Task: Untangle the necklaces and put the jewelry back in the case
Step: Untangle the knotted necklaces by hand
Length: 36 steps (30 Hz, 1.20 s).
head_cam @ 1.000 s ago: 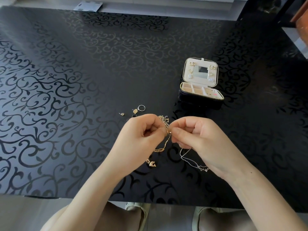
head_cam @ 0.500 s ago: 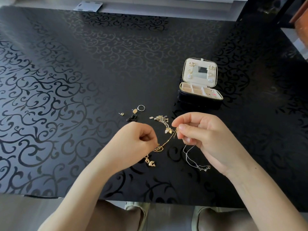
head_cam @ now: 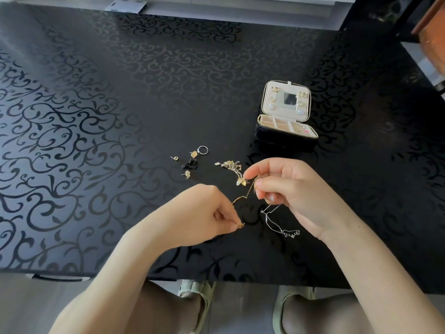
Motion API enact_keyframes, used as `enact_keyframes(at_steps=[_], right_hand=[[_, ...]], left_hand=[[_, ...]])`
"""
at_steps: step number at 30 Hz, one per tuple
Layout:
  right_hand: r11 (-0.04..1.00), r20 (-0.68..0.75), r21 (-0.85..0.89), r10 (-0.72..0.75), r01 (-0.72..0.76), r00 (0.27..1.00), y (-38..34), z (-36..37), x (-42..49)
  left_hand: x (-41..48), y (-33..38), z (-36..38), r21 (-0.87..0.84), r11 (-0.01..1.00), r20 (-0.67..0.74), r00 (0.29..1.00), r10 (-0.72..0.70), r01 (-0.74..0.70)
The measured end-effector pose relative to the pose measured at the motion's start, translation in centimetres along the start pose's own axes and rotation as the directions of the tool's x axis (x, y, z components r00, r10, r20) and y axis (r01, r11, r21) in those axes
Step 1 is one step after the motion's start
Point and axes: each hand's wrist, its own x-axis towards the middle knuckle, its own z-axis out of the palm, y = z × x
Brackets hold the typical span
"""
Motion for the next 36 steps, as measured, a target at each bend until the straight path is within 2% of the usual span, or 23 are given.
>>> enact_keyframes(at_steps=[3, 6, 8, 10, 12, 13, 16, 19, 25, 29, 33, 36], right_hand=[[1.000, -0.002, -0.016, 0.001, -0.001, 1.000, 0.0, 0.1, -0.1], [1.000, 0.022, -0.021, -0.006, 0.007, 1.000, 0.1, 0.1, -0.1], [1.000, 0.050, -0.026, -0.010, 0.011, 0.999, 0.1, 0.1, -0.2], [0.999, 0.081, -0.033, -0.020, 0.022, 0.997, 0.2, 0.0, -0.3], [0.999, 0.119, -0.025, -0.030, 0.033, 0.992, 0.2, 0.0, -0.4], [0.999, 0.141, -0.010, -0.034, 0.036, 0.989, 0.2, 0.0, -0.5], [0.999, 0.174, 0.020, -0.044, 0.041, 0.984, 0.3, -0.2, -0.6], [0.999, 0.167, 0.018, -0.046, 0.043, 0.985, 0.1, -0.3, -0.7], [0.999, 0.154, 0.009, -0.040, 0.039, 0.987, 0.1, -0.7, -0.8], [1.000, 0.124, -0.001, -0.025, 0.025, 0.992, 0.1, -1.2, -0.9], [1.000, 0.132, -0.016, -0.022, 0.024, 0.991, 0.3, -1.4, -1.0], [0.999, 0.151, -0.023, -0.033, 0.037, 0.988, 0.4, -1.3, -1.1]], left_hand=[[0.1, -0.1, 0.4, 0.050, 0.999, 0.039, 0.999, 0.001, -0.003], [0.3, 0.0, 0.7, 0.071, 0.997, 0.010, 1.000, 0.002, -0.003], [0.5, 0.2, 0.7, 0.105, 0.994, -0.103, 0.994, 0.025, -0.015], [0.7, 0.4, 0.5, 0.105, 0.994, -0.306, 0.950, 0.063, -0.032], [0.8, 0.7, 0.4, 0.012, 0.996, -0.471, 0.878, 0.084, -0.089], [0.9, 0.9, 0.3, -0.077, 0.989, -0.487, 0.870, 0.071, -0.124], [0.9, 1.4, 0.2, -0.331, 0.935, -0.339, 0.941, 0.010, -0.129], [0.8, 1.6, 0.2, -0.370, 0.924, -0.280, 0.960, -0.015, -0.094], [1.4, 1.0, 0.3, -0.245, 0.969, -0.397, 0.909, -0.122, 0.023], [0.7, 0.2, -0.2, -0.231, 0.967, -0.310, 0.933, -0.182, 0.112], [-0.3, -0.7, -0.7, 0.020, 0.959, -0.309, 0.914, -0.263, 0.283], [-1.1, -0.3, -0.8, 0.185, 0.923, -0.347, 0.901, -0.260, 0.338]])
